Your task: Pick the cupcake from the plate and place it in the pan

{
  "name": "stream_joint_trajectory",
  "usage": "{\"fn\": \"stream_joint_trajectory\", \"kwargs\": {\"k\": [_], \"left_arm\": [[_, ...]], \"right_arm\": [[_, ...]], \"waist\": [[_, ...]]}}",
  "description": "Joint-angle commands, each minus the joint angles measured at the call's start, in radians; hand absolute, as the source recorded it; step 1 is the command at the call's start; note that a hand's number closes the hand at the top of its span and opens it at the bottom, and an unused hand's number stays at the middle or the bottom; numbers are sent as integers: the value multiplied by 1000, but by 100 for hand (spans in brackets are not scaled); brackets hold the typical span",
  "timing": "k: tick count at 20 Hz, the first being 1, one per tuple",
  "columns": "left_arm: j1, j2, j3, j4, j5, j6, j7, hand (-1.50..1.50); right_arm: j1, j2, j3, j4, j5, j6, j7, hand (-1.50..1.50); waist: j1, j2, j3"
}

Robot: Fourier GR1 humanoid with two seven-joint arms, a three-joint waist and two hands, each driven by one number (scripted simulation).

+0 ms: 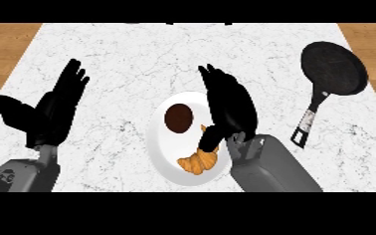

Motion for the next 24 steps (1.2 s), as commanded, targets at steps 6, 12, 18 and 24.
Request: {"fn": "stream_joint_trajectory", "kwargs": {"k": [6, 12, 18, 24], "left_arm": [[-18, -41, 1, -7, -41, 32, 28, 0], [36, 3, 47, -21, -8, -40, 13, 0], [-35, -77, 25, 81, -42, -26, -36, 0], [-21, -36, 43, -4, -45, -53, 49, 0]], "right_arm": [[-130, 56, 24, 169, -196, 211, 162, -150], [-104, 57, 176, 157, -134, 227, 261, -150], [-271, 56, 221, 293, -209, 154, 333, -150], [-359, 56, 310, 341, -328, 47, 371, -150]], "waist": [[-3, -1, 1], [-2, -6, 1], [1, 1, 0], [13, -2, 1]]}}
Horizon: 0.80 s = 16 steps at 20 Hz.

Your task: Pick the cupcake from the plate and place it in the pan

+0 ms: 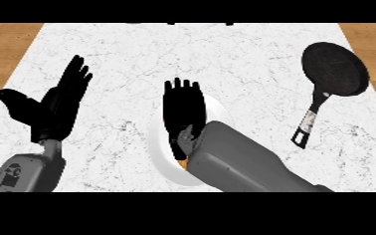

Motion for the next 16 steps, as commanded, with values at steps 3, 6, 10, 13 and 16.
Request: {"fn": "stream_joint_trajectory", "kwargs": {"k": [3, 6, 10, 13, 16], "left_arm": [[-53, 9, 30, 14, -1, -17, 26, 0], [-21, 25, 45, 23, 0, -46, 6, 0], [27, -23, -2, -37, -38, -8, 11, 0], [56, -6, 25, -101, -20, -19, 56, 0], [2, -22, 44, -31, -20, -28, 44, 0]], "right_arm": [[-66, 14, 76, 103, -92, -75, 157, -150], [-108, 14, 80, 223, -95, -104, 103, -150], [-34, 14, 134, 167, -101, -97, 165, -150], [-104, 14, 100, 240, -131, -131, 107, -150], [-110, 14, 78, 380, -113, -162, -13, -150]], "waist": [[2, 1, 0], [10, 4, 0], [-2, -2, 1], [7, -1, 1], [4, 4, 0]]}}
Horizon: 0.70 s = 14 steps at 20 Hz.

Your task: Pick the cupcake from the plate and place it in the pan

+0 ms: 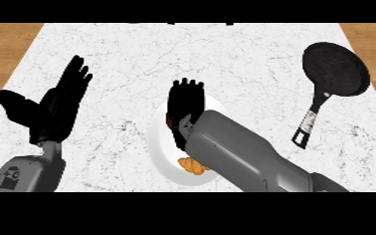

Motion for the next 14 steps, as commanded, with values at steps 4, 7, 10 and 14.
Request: {"fn": "stream_joint_trajectory", "kwargs": {"k": [4, 7, 10, 14], "left_arm": [[6, -15, 8, 9, -23, -22, -7, 0], [24, -43, 7, 0, -46, -6, -23, 0], [-13, 17, 73, -18, -2, -47, 47, 0], [-28, -60, 4, 10, -55, -24, 19, 0]], "right_arm": [[28, 11, 70, 76, -42, -57, 58, -150], [-29, 11, 21, 105, -50, -36, 21, -150], [-2, 11, 45, 116, -46, -97, -8, -150], [-46, 11, 115, 231, -119, -199, -61, -150]], "waist": [[-2, 0, 0], [-6, -1, 0], [-8, -2, 0], [16, 6, 0]]}}
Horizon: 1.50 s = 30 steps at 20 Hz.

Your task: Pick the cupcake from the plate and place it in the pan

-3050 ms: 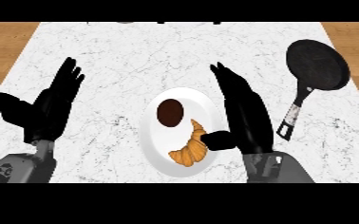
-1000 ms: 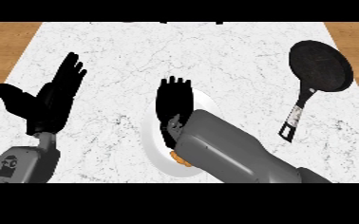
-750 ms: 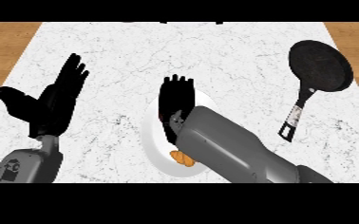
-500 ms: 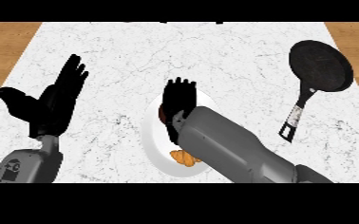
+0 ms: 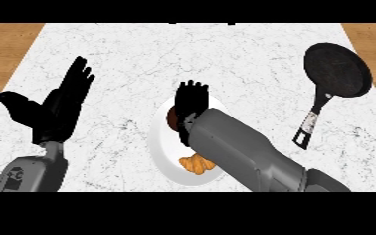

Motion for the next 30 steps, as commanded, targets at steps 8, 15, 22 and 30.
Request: {"fn": "stream_joint_trajectory", "kwargs": {"k": [8, 15, 22, 30], "left_arm": [[-22, -11, 18, -12, -26, -11, 41, 0], [-43, -25, 26, 29, -28, -45, 9, 0], [-40, -30, 66, 14, -14, -40, 24, 0], [-30, -53, 27, 7, -49, -29, -7, 0]], "right_arm": [[13, 4, 127, 97, -88, -104, -115, 150], [1, 4, 155, 177, -93, -216, -234, 150], [-38, 4, 53, 272, -120, -278, -265, 150], [-175, -242, -147, 547, -179, -408, -164, 150]], "waist": [[13, 4, 0], [22, 8, 0], [2, 6, 0], [30, 27, 1]]}}
